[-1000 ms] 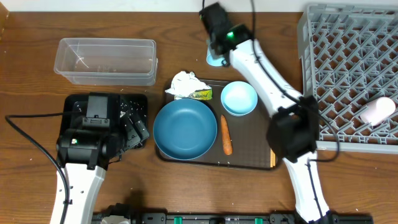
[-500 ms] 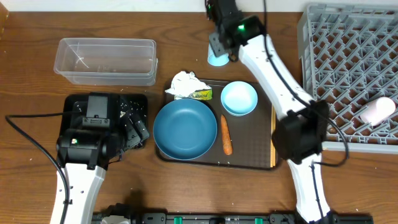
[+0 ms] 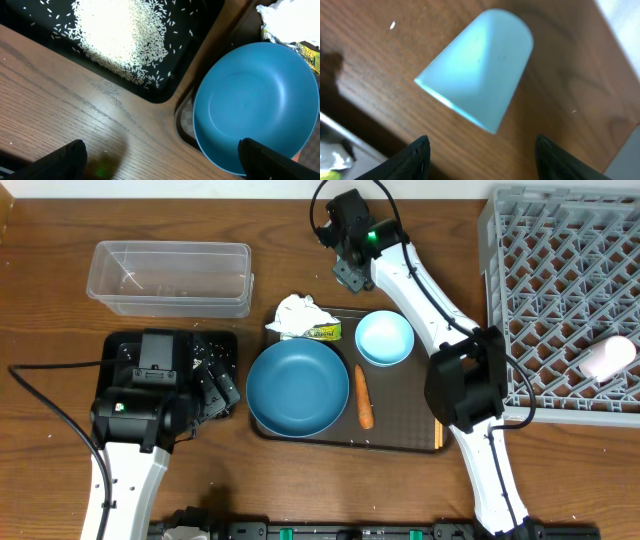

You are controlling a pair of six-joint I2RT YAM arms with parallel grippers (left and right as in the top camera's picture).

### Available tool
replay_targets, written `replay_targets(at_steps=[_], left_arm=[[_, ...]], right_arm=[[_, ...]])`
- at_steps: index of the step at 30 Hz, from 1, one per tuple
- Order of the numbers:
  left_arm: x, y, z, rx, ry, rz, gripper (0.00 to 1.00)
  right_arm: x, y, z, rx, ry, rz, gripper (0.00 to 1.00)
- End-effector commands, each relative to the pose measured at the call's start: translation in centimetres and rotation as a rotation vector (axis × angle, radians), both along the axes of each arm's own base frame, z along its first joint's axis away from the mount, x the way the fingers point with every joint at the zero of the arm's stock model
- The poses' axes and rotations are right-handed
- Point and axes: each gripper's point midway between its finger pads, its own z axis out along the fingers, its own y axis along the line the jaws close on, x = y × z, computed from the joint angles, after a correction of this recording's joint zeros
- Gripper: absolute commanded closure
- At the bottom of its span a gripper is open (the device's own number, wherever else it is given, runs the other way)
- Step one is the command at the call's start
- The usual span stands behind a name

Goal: Sort waste into correct bins and load items into the dishwasher rack
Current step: 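Carry the light-blue cup right toward the grey dish rack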

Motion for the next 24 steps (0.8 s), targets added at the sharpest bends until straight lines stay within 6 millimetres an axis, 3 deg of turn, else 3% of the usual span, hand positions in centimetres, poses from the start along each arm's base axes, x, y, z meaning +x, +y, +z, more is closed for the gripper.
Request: replay_targets(at_steps=[1, 10, 13, 19, 21, 24], left_arm=[[0.2, 0.1, 0.4, -0.003, -0.013, 0.012, 0.01], [0.2, 0.1, 0.4, -0.003, -0.013, 0.012, 0.00], [0.2, 0.1, 0.4, -0.003, -0.013, 0.013, 0.01], [0.2, 0.1, 0.4, -0.003, -0.013, 0.013, 0.01], [0.2, 0.1, 0.4, -0.003, -0.013, 0.013, 0.01], [0.2, 0.1, 0.4, -0.003, -0.013, 0.013, 0.01]], right_arm=[[0.7, -0.4, -0.9, -0.064, -0.015, 0.046, 0.34], [2.8, -0.4, -3.4, -0.125, -0.074, 0.063, 0.34], [3.1, -0.5, -5.1, -0.150, -0.068, 0.079, 0.34], [5.4, -1.1, -6.7, -0.186, -0.152, 0.046, 0.35], [6.1, -1.0, -6.8, -0.176, -0.181, 0.037, 0.39], [7.3, -1.4, -6.1, -0.197, -0.248, -0.002, 0.59]])
